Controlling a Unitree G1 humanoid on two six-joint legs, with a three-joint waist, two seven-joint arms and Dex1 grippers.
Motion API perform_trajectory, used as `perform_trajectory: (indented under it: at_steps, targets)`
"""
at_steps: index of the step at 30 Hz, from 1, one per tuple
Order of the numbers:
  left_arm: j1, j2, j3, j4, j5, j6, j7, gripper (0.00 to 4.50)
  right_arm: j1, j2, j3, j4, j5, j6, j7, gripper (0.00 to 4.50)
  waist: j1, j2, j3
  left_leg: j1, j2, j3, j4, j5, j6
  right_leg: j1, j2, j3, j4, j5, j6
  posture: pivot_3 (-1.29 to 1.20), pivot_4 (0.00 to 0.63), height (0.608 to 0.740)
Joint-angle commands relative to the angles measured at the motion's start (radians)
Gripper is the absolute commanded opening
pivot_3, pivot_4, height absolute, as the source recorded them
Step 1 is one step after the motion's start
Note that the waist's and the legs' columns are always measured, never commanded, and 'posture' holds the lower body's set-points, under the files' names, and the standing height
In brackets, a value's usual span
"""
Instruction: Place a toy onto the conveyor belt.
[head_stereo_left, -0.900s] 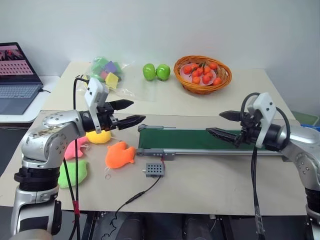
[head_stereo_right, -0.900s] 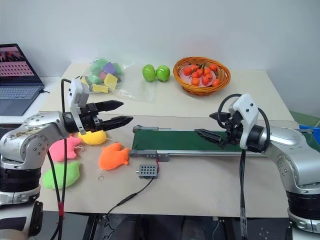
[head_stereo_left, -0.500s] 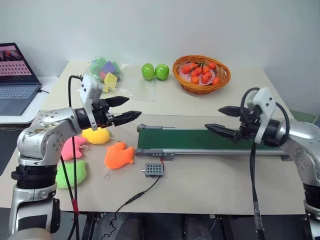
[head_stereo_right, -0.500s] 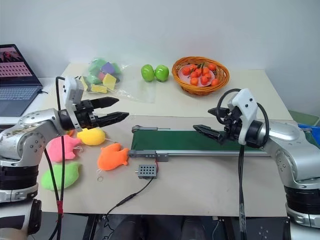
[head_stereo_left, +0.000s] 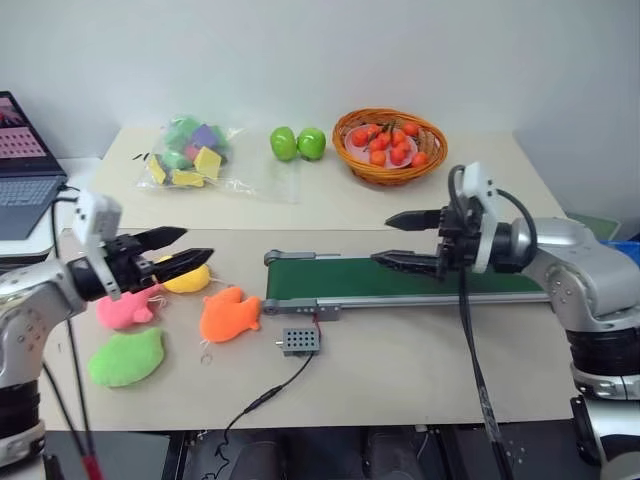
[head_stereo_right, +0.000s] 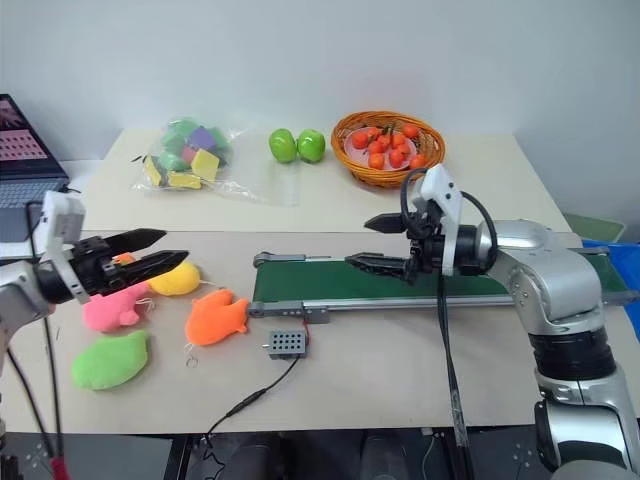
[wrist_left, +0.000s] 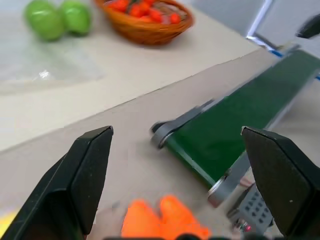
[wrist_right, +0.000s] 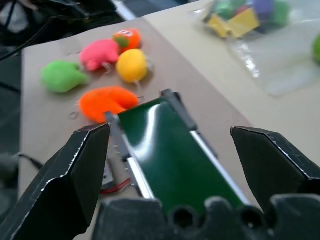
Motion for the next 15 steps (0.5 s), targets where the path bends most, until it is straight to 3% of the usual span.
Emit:
perform_trajectory:
  at_steps: [1, 9, 15]
  targets:
    - [0.089, 0.004, 0.139, -0.077, -0.010, 0.015, 0.069, 4.37, -0.072, 0.007, 0.049, 0.011, 0.035, 0.011, 0.133, 4.50, 0.005, 0.000, 0.000, 0.000, 0.000, -0.001, 0.000, 0.000, 0.000, 0.000, 0.000, 0.000, 0.000, 0.000, 0.000, 0.00, 0.150, 0.738]
    - [0.338, -0.091, 0.440, -0.225, -0.199, 0.185, 0.195, 4.37, -0.197, 0.080, 0.165, 0.180, -0.058, -0.084, 0.297, 4.50, 0.009, 0.000, 0.000, 0.000, 0.000, -0.002, 0.000, 0.000, -0.001, -0.001, 0.000, 0.000, 0.000, 0.000, 0.000, 0.00, 0.150, 0.738]
    - [0.573, -0.170, 0.748, -0.158, -0.551, 0.365, 0.289, 4.37, -0.261, 0.134, 0.211, 0.304, -0.124, -0.174, 0.396, 4.50, -0.001, 0.000, 0.000, 0.001, 0.000, -0.003, 0.000, 0.000, -0.002, -0.001, 0.001, 0.000, 0.001, -0.001, -0.002, 0.00, 0.150, 0.738]
